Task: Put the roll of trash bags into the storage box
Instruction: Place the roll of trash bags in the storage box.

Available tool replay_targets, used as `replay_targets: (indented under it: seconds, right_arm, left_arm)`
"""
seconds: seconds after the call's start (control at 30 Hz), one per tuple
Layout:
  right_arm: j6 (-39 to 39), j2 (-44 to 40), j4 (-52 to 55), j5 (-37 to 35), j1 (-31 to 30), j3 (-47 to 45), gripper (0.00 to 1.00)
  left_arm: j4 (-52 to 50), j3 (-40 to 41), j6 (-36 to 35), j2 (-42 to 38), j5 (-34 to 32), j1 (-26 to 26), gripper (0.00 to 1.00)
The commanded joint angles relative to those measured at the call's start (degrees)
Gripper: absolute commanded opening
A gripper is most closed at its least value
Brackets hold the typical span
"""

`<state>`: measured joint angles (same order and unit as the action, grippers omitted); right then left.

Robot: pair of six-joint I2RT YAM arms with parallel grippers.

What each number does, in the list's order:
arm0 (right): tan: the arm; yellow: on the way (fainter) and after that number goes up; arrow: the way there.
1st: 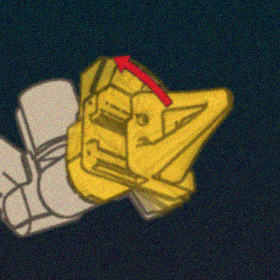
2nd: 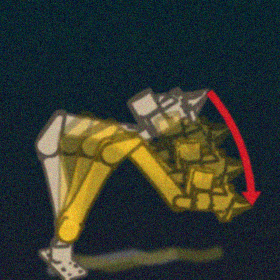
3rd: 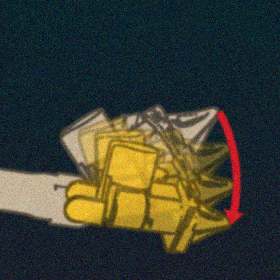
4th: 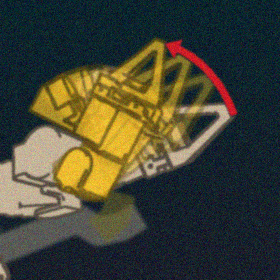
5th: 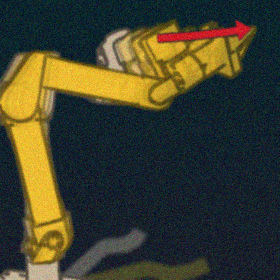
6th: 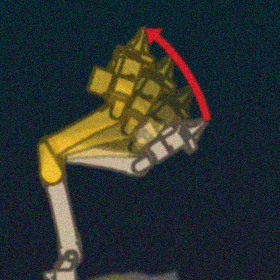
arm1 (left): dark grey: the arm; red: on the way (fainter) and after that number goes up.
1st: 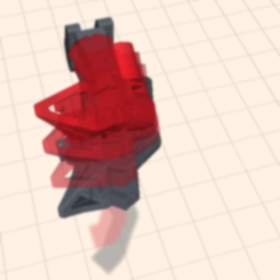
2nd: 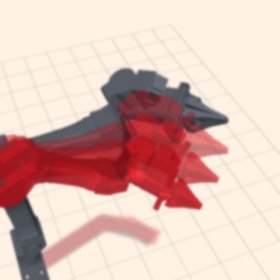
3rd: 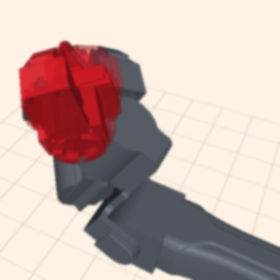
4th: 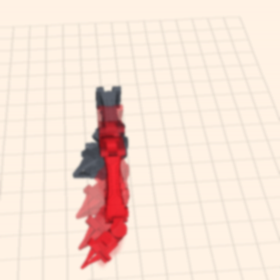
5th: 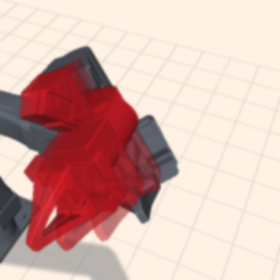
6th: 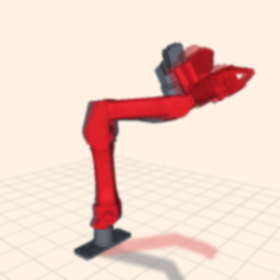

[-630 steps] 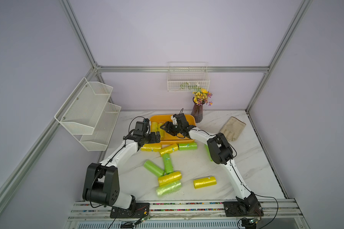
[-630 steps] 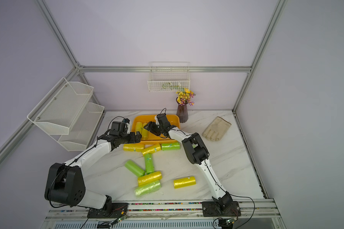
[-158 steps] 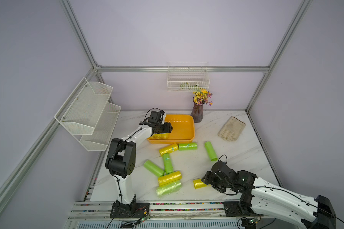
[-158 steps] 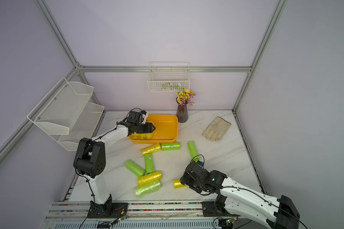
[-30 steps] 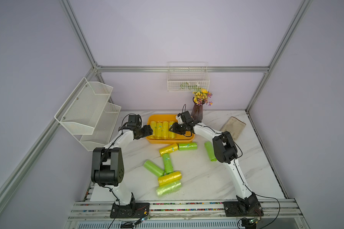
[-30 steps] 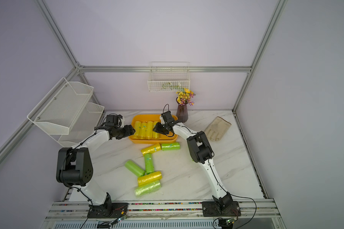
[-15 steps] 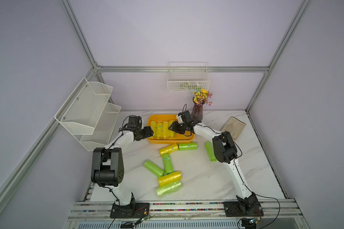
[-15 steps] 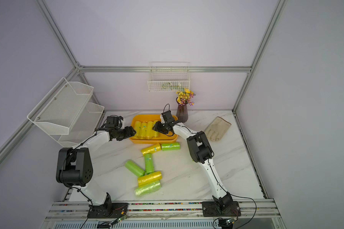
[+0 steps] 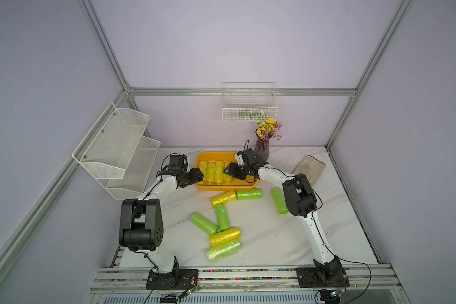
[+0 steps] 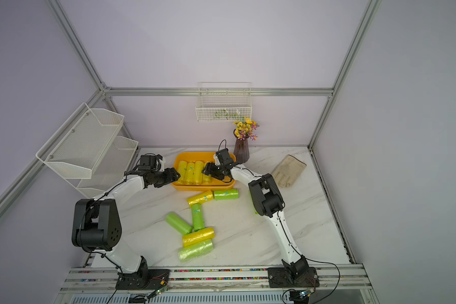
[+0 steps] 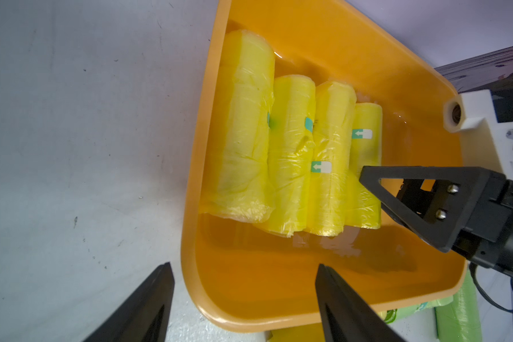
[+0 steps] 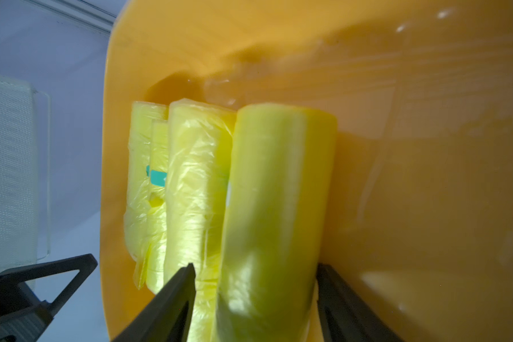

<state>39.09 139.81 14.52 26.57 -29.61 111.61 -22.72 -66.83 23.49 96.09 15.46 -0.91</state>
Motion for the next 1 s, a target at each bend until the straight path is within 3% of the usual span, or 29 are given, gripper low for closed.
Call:
replay_targets:
  seconds: [0.0, 0.7, 0.83, 0.97]
  right_arm:
    - [-1.6, -3.96, -1.03, -0.29, 0.43, -1.33, 0.71]
    - [-5.78, -9.52, 0.96, -2.75, 0.77, -6.9, 0.72]
    - [-5.52, -7.75, 1.61, -2.63, 1.05, -5.99, 0.68]
    - [-4.73, -6.11, -0.08, -1.1, 1.08, -5.55, 0.55]
  left_arm:
    - [1.54, 0.01, 0.86, -2.5, 0.85, -0.41, 0.76]
    - [-0.55, -0.13, -0.78, -3.9, 0.37, -1.58, 0.76]
    - [-0.75, -0.15, -0.8, -3.64, 0.43, -1.95, 0.76]
    - [-0.69, -0.19, -0.8, -3.72, 0.53, -2.66, 0.76]
